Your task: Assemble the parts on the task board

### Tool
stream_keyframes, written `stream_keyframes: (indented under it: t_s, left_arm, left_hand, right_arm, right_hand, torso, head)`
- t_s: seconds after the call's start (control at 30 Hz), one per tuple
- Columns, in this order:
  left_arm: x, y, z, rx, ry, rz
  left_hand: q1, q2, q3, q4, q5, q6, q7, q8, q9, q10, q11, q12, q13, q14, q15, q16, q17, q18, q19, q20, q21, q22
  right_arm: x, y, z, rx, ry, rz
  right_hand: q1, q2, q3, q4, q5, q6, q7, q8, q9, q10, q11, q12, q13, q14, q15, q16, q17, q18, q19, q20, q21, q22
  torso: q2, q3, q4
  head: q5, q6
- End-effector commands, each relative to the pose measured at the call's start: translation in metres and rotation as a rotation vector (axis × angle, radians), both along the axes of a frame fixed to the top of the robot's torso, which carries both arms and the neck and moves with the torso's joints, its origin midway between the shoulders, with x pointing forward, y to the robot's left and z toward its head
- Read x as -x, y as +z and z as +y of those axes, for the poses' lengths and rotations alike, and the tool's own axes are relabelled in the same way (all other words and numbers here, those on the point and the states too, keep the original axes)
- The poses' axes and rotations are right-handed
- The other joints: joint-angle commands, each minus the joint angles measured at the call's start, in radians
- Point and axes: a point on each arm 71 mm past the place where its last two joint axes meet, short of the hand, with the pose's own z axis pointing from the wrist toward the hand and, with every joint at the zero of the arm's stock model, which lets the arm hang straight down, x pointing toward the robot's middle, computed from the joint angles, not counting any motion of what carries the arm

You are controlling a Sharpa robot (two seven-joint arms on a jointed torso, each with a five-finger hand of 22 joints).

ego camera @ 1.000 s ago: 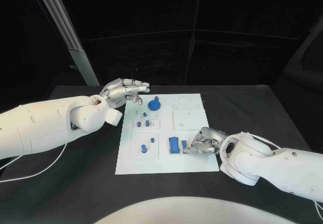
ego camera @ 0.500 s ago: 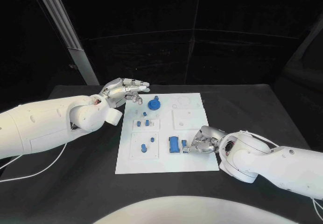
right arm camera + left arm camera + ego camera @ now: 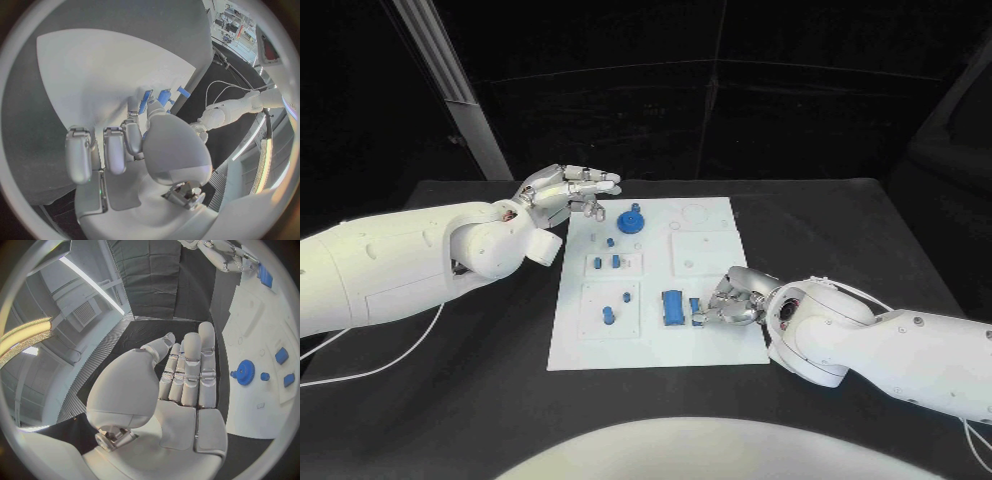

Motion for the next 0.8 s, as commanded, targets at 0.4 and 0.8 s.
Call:
stream_keyframes:
  t_s: [0.4,0.8]
  left_arm:
    - [-0.002,0.002,0.000,0.017,-0.007,-0.022]
    - [-0.011,-0.003,0.005,0.072,0.085,-0.047]
  left_hand:
    - [-0.001,0.005,-0.008,-0.002,0.004,-0.008,-0.003,0.007,-0.001,-0.008,0.000,0.007,-0.002,-0.009,-0.001,0.006,-0.002,0.007,-0.002,0.006,-0.005,-0.001]
    - [-0.008,0.008,-0.027,0.003,0.003,-0.015,-0.002,0.013,0.000,-0.017,0.002,0.022,-0.001,-0.058,0.001,-0.068,-0.048,0.007,-0.037,0.008,-0.060,-0.036]
  right_arm:
    - [0.005,0.015,-0.007,-0.414,0.042,0.004]
    - [-0.055,0.040,-0.047,-0.899,-0.195,-0.123]
  right_hand:
    - [0.018,0.016,-0.053,0.002,0.006,-0.078,0.031,-0.032,-0.012,-0.057,0.027,-0.080,-0.007,0.068,0.015,-0.058,0.094,0.005,0.086,0.013,-0.036,0.227]
    - [0.222,0.071,-0.032,-0.103,0.014,-0.200,0.100,-0.099,-0.061,-0.454,0.089,-0.759,-0.583,-0.195,0.074,-0.910,-0.629,0.176,-0.301,0.064,-0.995,-0.542]
  torso:
    - [-0.009,-0.0041,0.0013]
    - [-0.055,-0.0169,-0.0060]
  head:
    - [-0.002,0.030]
    - [-0.007,0.102]
